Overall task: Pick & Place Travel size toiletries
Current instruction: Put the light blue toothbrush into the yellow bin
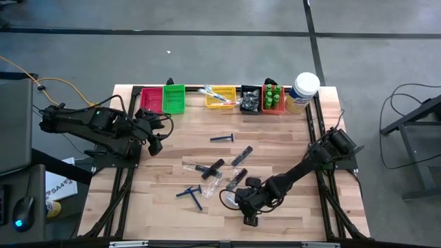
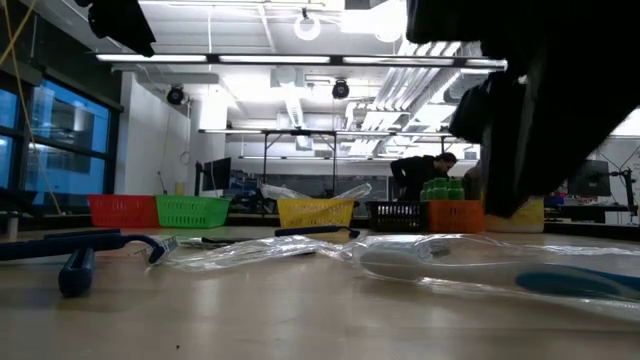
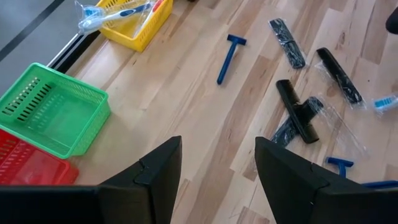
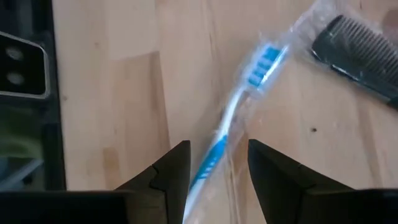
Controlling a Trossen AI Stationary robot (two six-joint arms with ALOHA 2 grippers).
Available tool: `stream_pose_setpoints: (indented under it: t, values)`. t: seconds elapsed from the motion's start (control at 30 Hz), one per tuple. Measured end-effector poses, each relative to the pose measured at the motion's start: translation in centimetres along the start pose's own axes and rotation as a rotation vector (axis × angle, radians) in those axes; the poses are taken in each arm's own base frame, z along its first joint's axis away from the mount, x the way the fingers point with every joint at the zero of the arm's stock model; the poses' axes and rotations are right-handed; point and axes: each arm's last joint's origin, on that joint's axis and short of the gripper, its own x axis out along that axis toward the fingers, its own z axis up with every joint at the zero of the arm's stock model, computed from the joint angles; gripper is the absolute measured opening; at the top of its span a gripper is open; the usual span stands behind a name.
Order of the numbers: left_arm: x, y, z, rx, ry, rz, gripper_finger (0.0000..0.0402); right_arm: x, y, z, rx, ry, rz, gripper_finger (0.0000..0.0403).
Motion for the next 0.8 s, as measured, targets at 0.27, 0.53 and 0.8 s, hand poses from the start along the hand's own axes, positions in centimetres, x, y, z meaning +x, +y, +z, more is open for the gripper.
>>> stream_pose_setpoints:
  t: [0.27,0.53,0.8]
  values:
    - [0.0,0.0,0.0,0.001,0.001,0.000,0.0195,1.6,0.1,-0.4,0.000,0.050,0.042,0.0151]
    - [0.0,0.0,0.0,0.002,0.005,-0.006,0.0195,1.6,-0.3,-0.4,-0.002,0.043,-0.008,0.0151]
    - [0.0,0.0,-0.1,0.006,0.010,-0.007,0.0195,1.6,0.0,-0.7,-0.046,0.053,0.002,0.0151]
